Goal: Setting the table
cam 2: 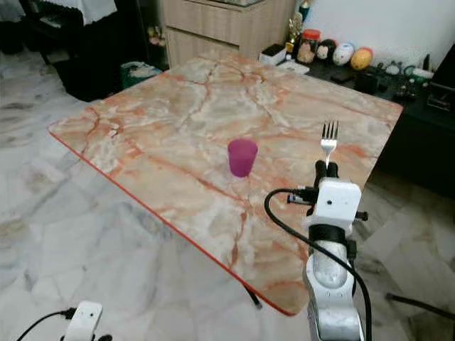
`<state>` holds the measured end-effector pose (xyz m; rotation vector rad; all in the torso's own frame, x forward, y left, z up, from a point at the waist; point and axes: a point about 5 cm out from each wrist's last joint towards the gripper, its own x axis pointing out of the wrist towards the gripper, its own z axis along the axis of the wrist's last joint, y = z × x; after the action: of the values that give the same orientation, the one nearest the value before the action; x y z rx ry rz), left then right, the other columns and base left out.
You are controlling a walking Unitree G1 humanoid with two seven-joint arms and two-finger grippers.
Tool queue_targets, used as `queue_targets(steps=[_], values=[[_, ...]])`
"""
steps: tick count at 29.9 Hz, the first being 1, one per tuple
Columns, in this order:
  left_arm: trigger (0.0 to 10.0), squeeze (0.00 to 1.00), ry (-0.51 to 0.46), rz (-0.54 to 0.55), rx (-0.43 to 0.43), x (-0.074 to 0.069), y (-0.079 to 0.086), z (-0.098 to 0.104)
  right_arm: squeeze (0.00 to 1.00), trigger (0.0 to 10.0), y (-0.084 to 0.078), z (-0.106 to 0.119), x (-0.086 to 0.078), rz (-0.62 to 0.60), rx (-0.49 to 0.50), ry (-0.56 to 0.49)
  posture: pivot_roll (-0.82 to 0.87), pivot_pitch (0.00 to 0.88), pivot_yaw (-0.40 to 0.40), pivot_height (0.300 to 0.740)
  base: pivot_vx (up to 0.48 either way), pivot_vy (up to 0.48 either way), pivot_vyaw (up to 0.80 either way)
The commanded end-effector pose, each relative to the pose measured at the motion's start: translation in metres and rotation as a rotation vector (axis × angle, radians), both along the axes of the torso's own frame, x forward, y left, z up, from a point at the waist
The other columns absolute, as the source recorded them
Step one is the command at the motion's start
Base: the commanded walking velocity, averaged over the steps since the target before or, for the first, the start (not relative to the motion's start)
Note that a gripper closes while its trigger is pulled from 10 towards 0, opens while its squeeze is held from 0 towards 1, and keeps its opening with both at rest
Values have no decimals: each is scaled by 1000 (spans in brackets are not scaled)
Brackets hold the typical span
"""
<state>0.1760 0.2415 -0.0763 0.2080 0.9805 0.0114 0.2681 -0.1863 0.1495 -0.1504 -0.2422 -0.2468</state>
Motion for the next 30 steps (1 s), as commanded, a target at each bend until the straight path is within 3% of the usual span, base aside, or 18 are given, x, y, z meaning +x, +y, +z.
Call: queue_targets(steps=[1, 27, 30], values=[[10000, 0, -10, 9, -12, 1, -3, 0, 0, 10000, -4, 0, 2, -14, -9, 2, 27, 0, -41, 728, 0, 0, -700], [10000, 0, -32, 35, -26, 0, -4, -1, 0, 10000, 0, 2, 11, 8, -33, 2, 26, 0, -46, 728, 0, 0, -688], [10000, 0, -34, 40, -24, 0, -4, 0, 0, 10000, 1, 3, 13, 9, -31, 0, 31, 0, -50, 728, 0, 460, -690]])
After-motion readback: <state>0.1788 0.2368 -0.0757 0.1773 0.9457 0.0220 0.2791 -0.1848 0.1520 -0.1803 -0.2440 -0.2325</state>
